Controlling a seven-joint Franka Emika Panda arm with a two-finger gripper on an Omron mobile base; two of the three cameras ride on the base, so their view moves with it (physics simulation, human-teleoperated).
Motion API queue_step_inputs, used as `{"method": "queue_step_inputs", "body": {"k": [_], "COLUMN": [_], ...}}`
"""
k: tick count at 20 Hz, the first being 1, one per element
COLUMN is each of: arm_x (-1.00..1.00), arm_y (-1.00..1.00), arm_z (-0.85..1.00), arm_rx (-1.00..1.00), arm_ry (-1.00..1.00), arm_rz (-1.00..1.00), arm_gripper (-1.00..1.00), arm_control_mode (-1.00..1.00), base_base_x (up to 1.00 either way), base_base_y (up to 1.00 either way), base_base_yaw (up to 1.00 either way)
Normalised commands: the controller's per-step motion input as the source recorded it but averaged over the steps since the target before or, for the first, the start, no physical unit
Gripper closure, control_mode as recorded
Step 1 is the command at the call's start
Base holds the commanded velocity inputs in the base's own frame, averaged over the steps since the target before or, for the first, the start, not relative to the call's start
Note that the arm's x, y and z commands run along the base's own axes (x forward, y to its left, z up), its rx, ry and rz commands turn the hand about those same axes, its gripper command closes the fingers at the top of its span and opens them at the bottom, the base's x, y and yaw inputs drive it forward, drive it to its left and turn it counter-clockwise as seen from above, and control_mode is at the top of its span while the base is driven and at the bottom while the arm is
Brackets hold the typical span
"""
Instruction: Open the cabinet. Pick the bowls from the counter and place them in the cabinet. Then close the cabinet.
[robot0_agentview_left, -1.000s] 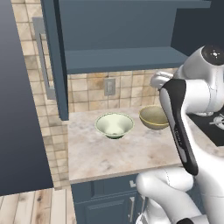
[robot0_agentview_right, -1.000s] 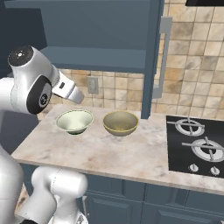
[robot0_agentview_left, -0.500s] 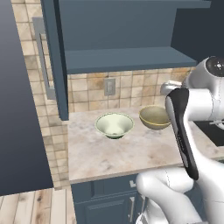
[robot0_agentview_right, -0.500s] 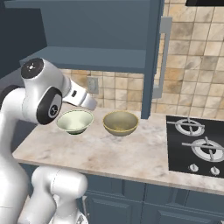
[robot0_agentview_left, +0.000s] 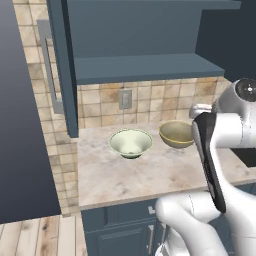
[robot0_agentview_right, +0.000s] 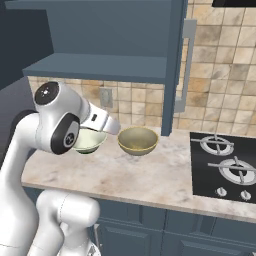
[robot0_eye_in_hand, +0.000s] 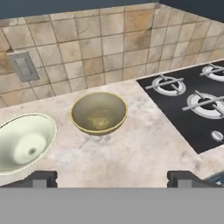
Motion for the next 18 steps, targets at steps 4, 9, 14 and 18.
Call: {"method": "queue_step_inputs", "body": {"k": [4, 9, 14, 18], "arm_x": [-0.05, -0.08, 0.0, 0.05], "arm_y": [-0.04, -0.04, -0.19, -0.02], "arm_z": [-0.34, -0.38, -0.38, -0.09], "arm_rx": [-0.03, -0.05, -0.01, 0.0], "arm_ry": [0.13, 0.04, 0.06, 0.02], "arm_rz": [-0.02, -0.01, 0.0, 0.0], "arm_gripper": [-1.0, -1.0, -1.0, -1.0], "arm_control_mode": [-1.0, -1.0, -1.0, -1.0], "base_base_x": [0.0, 0.0, 0.0, 0.0], "base_base_y": [0.0, 0.0, 0.0, 0.0], "base_base_yaw": [0.0, 0.0, 0.0, 0.0]}}
